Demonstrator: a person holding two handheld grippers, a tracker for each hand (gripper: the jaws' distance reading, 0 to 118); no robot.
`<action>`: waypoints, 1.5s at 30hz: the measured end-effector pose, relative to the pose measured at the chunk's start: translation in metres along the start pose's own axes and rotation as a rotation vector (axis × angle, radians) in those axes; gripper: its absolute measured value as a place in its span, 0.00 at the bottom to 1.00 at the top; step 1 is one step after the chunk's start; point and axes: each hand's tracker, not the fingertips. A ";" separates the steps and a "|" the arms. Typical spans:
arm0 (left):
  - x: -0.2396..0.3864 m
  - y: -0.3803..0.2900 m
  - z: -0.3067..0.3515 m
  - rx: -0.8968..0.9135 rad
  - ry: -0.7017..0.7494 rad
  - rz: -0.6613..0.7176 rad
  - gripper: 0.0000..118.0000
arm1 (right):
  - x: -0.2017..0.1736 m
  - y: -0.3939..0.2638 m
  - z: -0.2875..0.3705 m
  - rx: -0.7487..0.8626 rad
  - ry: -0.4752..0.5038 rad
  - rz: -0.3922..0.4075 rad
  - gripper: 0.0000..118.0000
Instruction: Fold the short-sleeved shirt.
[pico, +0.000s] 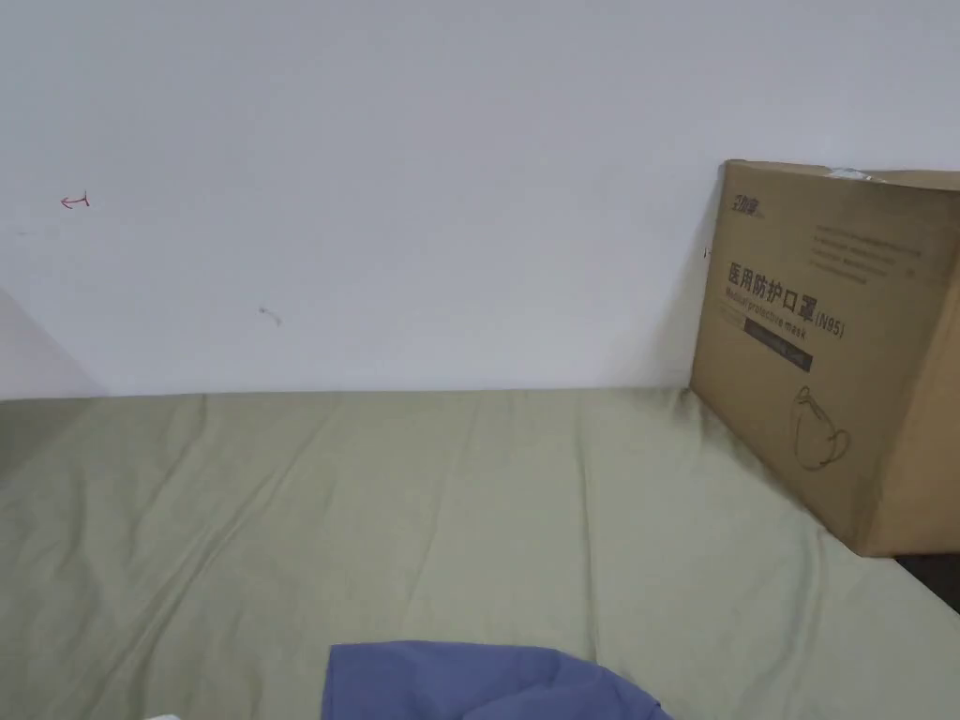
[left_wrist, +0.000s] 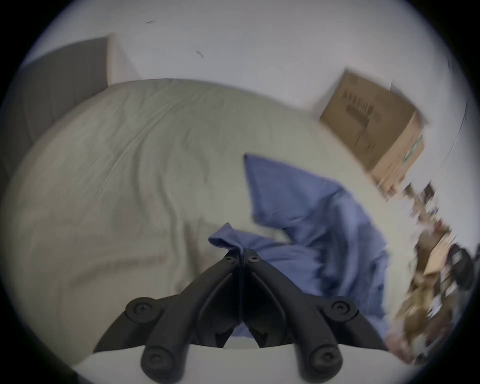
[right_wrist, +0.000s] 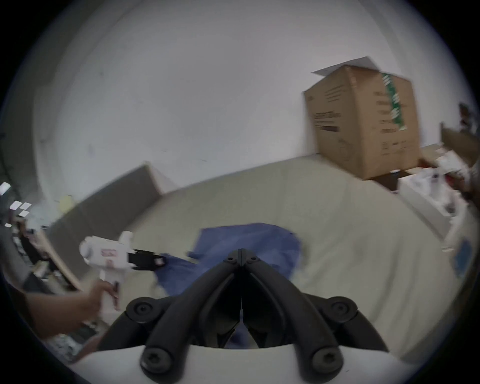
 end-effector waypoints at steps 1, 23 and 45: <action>0.004 -0.005 0.016 0.083 0.001 -0.004 0.00 | -0.001 0.008 -0.009 -0.002 0.029 0.011 0.00; 0.011 -0.039 0.061 0.370 -0.060 -0.107 0.00 | 0.060 0.040 -0.433 -0.989 -0.364 0.273 0.92; 0.034 0.046 0.148 0.379 -0.049 -0.162 0.00 | 0.027 0.208 -0.197 -0.527 -0.136 0.181 0.02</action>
